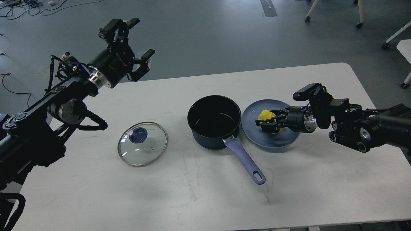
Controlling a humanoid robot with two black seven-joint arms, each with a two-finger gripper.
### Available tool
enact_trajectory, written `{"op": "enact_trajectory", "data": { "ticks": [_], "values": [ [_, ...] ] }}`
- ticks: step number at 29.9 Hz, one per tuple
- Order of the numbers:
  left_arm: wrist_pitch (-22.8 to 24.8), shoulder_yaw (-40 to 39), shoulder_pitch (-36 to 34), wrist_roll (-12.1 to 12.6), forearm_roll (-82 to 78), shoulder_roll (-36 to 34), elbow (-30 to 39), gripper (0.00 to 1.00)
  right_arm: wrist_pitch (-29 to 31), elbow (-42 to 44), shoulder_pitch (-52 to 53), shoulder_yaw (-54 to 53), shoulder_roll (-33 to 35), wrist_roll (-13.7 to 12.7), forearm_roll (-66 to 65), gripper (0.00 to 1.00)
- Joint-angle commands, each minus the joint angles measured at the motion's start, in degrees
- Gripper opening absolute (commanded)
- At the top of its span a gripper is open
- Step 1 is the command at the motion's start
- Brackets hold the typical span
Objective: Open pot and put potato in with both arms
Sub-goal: 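Grasp the potato with the right gripper and lift it, then move the potato over the saucepan and drop it in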
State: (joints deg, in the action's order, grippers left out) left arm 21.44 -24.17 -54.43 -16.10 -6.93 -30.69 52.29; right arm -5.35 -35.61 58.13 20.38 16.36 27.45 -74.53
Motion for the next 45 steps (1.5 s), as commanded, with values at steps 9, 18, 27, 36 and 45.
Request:
{"op": "enact_trajectory", "data": {
  "ticks": [9, 18, 27, 36, 45],
  "values": [
    [0.0, 0.4, 0.2, -0.3, -0.3, -0.1, 0.0, 0.98, -2.5, 0.8, 4.2, 2.7, -0.9, 0.5, 0.1, 0.2],
    [0.0, 0.0, 0.1, -0.3, -0.3, -0.3, 0.0, 0.98, -4.1, 0.5, 16.7, 2.6, -3.8, 0.5, 0.4, 0.2],
    [0.0, -0.3, 0.0, -0.3, -0.2, -0.5, 0.0, 0.98, -1.3, 5.5, 15.9, 7.4, -16.4, 0.5, 1.1, 0.42],
    [0.0, -0.4, -0.1, -0.3, 0.1, -1.5, 0.0, 0.98, 0.7, 4.9, 15.3, 5.5, -16.4, -0.6, 6.2, 1.0],
    [0.0, -1.5, 0.3, -0.3, 1.1, -1.6, 0.0, 0.98, 1.5, 4.3, 16.0, -12.6, -16.4, -1.6, 35.1, 1.0]
  ]
}}
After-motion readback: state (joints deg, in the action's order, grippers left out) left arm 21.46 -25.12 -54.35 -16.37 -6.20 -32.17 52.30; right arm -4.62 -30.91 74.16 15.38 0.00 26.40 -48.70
